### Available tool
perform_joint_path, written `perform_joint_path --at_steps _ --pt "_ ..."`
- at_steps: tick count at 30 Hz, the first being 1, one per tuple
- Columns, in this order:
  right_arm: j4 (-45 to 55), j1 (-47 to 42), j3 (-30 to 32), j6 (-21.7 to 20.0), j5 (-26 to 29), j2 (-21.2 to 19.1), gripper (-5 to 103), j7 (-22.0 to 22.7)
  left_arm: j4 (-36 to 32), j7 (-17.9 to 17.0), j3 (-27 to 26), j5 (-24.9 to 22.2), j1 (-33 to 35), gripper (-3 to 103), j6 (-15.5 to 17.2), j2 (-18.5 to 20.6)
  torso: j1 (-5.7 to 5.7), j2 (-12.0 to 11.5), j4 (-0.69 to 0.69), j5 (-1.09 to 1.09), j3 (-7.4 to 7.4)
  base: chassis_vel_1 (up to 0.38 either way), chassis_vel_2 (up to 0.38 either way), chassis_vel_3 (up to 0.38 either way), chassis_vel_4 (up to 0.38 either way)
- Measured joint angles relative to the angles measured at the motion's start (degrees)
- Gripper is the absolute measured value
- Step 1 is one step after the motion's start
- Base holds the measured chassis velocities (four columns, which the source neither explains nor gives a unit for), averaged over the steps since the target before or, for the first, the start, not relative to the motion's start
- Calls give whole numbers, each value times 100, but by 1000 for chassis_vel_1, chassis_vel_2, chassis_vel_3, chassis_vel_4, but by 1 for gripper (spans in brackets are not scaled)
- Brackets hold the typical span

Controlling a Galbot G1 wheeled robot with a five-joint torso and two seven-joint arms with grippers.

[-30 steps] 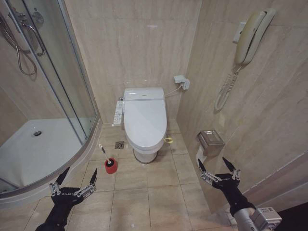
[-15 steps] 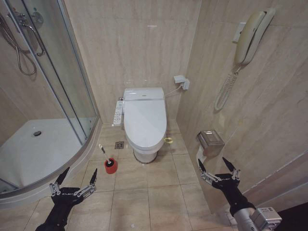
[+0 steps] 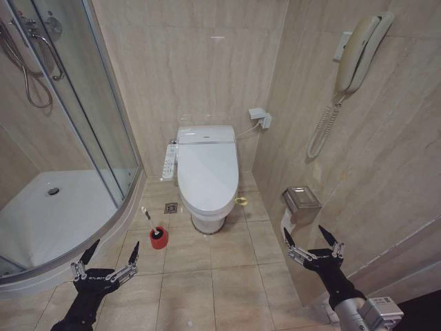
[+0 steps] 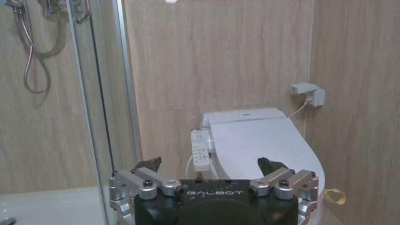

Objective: Open the toilet lid, clean the toilet bowl with a toilet brush, close the toilet lid, and flush.

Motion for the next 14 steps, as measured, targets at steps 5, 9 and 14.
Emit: perform_joint_path --at_steps 5,9,14 --pt "0 0 0 0 0 0 100 0 0 0 0 0 0 100 0 0 0 0 0 0 0 0 0 0 0" --pt "0 0 0 0 0 0 100 0 0 0 0 0 0 100 0 0 0 0 0 0 0 0 0 0 0" --pt "0 0 0 0 0 0 100 0 0 0 0 0 0 100 0 0 0 0 0 0 0 0 0 0 0"
